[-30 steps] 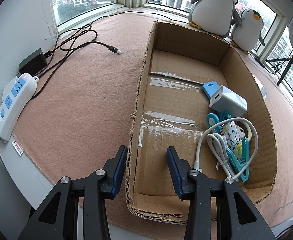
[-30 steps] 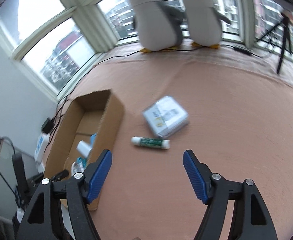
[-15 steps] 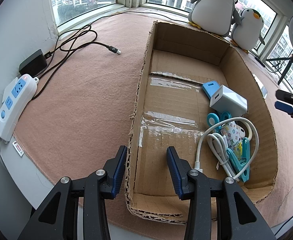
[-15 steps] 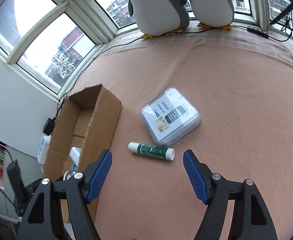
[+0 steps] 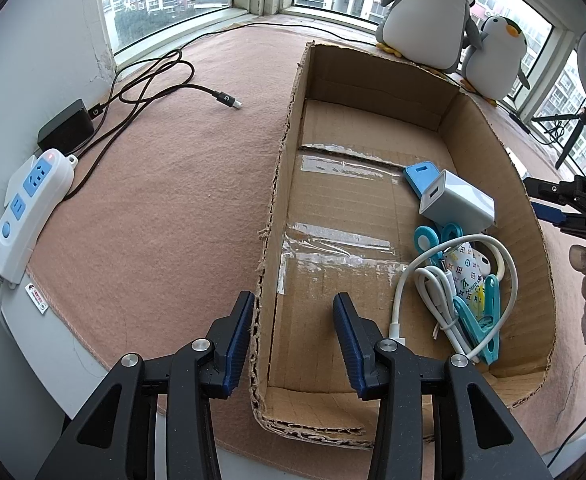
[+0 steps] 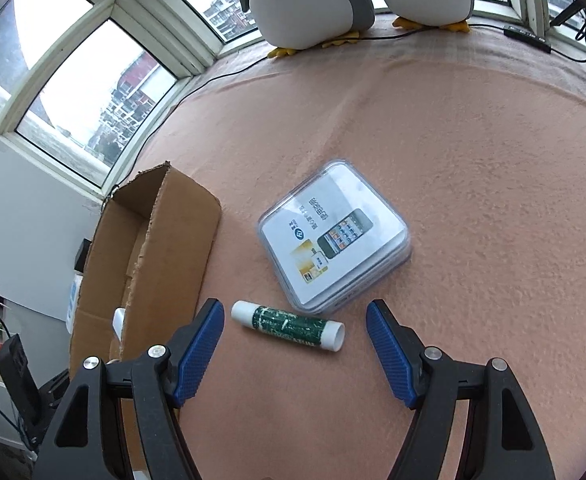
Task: Organize rigid objects
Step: 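Move the right tool back to the green glue stick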
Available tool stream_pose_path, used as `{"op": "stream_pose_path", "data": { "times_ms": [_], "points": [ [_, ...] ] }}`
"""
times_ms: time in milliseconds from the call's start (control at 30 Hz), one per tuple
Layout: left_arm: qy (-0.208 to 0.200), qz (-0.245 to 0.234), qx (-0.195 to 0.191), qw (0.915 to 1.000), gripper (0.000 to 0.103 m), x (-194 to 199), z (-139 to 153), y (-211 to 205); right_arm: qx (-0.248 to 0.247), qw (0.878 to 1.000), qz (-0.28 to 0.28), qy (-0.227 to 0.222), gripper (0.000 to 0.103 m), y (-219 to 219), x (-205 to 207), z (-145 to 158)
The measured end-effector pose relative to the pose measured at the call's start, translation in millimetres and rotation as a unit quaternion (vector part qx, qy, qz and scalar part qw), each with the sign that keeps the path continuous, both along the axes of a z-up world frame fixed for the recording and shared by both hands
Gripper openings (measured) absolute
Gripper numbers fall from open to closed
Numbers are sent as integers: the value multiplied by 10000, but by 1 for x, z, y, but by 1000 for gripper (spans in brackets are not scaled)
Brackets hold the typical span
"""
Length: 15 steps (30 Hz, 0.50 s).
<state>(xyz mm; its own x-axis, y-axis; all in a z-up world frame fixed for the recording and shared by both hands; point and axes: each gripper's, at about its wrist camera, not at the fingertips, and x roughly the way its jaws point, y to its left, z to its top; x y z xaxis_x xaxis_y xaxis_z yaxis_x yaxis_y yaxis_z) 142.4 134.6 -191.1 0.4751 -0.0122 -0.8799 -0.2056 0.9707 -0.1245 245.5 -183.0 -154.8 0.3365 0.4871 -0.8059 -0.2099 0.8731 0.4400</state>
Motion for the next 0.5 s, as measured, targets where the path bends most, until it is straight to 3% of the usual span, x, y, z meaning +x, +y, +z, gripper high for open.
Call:
{"op": "stream_pose_path", "data": {
  "times_ms": [233, 333, 500],
  "points": [
    [-1, -6, 4, 10000, 44, 0, 0, 0, 142, 9988, 451, 104, 70, 11, -11, 4],
    [3, -1, 6, 10000, 44, 0, 0, 0, -294, 9987, 387, -121, 70, 11, -16, 9],
    [-2, -9, 5, 10000, 44, 0, 0, 0, 15, 9996, 272, 13, 70, 1, -7, 6]
  ]
}}
